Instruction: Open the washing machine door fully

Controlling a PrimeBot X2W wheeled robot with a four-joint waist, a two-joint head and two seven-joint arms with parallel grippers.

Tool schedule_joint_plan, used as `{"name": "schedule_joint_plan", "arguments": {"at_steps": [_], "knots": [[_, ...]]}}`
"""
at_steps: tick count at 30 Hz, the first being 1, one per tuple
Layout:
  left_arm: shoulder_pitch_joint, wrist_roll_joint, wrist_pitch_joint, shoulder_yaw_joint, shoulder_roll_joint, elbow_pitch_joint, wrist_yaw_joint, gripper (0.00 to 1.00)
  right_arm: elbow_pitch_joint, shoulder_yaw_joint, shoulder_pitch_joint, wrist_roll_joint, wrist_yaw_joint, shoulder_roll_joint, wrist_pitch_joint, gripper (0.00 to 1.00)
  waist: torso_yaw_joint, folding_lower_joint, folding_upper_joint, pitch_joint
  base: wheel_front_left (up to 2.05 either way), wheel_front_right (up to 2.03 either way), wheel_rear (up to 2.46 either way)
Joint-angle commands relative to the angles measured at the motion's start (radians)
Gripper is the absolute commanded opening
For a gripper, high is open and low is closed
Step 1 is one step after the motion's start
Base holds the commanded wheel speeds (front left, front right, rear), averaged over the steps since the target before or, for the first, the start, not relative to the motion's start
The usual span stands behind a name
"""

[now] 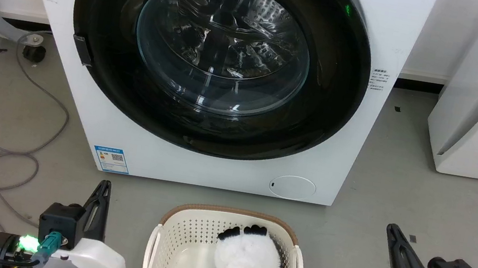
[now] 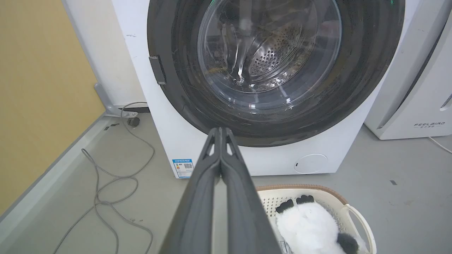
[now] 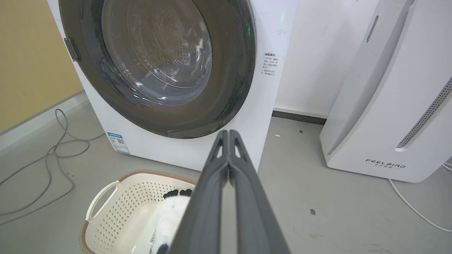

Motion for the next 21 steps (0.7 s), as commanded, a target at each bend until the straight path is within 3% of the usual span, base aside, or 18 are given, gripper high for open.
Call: {"name": "schedule_joint_plan", "arguments": {"at_steps": [1,6,7,16,17,18,21], "knots": [[-0.016,0.003,0.000,-0.001,0.000,-0.005,-0.005,0.00,-0.004,-0.001,-0.014,-0.008,0.001,0.001,0.001,0.00,0.000,0.0000,0.0000,0.000,0.00,0.00,0.00],[-0.016,0.003,0.000,-0.001,0.000,-0.005,-0.005,0.00,-0.004,-0.001,-0.014,-0.008,0.001,0.001,0.001,0.00,0.000,0.0000,0.0000,0.000,0.00,0.00,0.00],[0.000,-0.001,0.000,-0.001,0.000,0.000,0.000,1.00,0.000,0.000,0.000,0.001,0.000,0.000,0.000,1.00,0.000,0.0000,0.0000,0.000,0.00,0.00,0.00],[-0.003,-0.019,-0.016,-0.009,0.000,0.021,-0.004,1.00,0.017,-0.002,0.002,0.005,0.000,0.000,-0.015,1.00,-0.001,0.0000,0.0000,0.000,0.00,0.00,0.00],[-0.004,-0.022,-0.018,-0.010,0.000,0.023,-0.004,1.00,0.019,-0.002,0.003,0.006,0.000,0.000,-0.017,0.29,-0.002,0.0000,0.0000,0.000,0.00,0.00,0.00],[-0.005,-0.024,-0.020,-0.011,0.000,0.025,-0.004,1.00,0.020,-0.002,0.003,0.006,0.000,0.000,-0.019,0.00,-0.002,0.0000,0.0000,0.000,0.00,0.00,0.00],[-0.007,-0.033,-0.030,-0.015,0.000,0.031,-0.004,1.00,0.026,-0.004,0.006,0.015,0.000,0.000,-0.028,0.00,-0.002,0.0000,0.0000,0.000,0.00,0.00,0.00]]}}
